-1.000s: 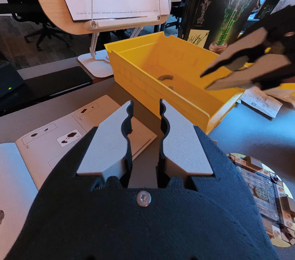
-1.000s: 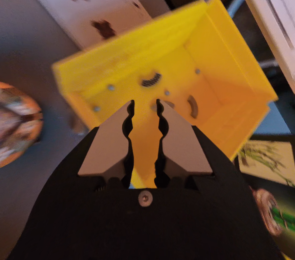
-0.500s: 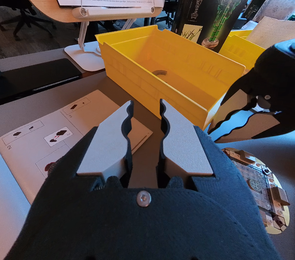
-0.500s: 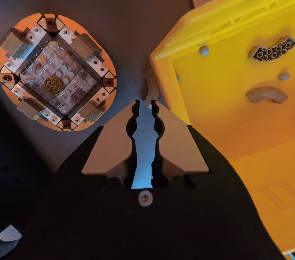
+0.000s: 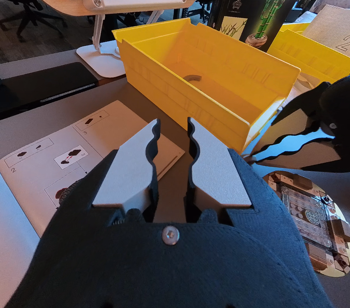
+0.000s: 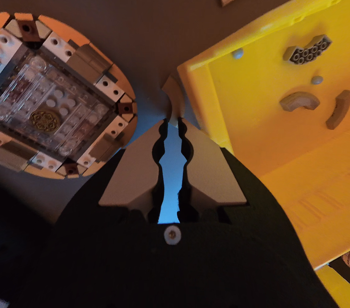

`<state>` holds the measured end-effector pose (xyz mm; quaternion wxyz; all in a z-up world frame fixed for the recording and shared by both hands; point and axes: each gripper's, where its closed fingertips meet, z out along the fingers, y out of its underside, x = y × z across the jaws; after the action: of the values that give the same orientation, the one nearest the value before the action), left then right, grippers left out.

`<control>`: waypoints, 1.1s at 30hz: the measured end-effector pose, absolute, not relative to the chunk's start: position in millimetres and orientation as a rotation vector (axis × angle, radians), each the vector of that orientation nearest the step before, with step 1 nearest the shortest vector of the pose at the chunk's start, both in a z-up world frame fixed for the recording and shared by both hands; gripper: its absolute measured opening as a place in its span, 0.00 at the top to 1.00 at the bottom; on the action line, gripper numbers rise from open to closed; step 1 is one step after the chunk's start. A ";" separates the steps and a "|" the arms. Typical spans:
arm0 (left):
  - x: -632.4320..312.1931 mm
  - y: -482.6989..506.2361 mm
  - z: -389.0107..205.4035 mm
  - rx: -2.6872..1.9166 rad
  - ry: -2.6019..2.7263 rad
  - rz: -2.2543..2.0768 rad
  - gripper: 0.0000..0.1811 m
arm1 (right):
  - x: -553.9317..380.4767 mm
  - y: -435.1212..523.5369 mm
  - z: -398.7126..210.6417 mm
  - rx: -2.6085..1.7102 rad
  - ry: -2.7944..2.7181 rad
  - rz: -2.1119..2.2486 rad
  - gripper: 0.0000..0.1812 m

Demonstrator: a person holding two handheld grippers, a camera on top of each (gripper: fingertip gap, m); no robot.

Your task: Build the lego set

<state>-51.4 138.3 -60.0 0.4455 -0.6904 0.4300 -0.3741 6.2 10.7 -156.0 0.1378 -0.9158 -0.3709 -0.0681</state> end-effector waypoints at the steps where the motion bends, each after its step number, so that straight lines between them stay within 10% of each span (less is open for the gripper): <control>1: -51.5 138.3 -60.0 -1.711 1.066 -0.926 0.85 | 6.6 3.9 -156.0 -2.676 -1.093 -0.170 0.95; 21: -51.9 140.2 -64.1 -1.727 1.072 -0.921 0.86 | 14.8 -9.2 -150.0 -2.726 -1.152 -0.036 0.92; 33: -50.3 140.4 -84.7 -1.804 1.114 -0.906 0.86 | 58.4 18.8 78.3 -1.763 -0.788 0.078 0.92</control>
<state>-50.3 140.4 -84.7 0.4059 -0.7151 0.4415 -0.3591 58.4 18.8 78.3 0.5683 -0.7506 -0.3354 0.0332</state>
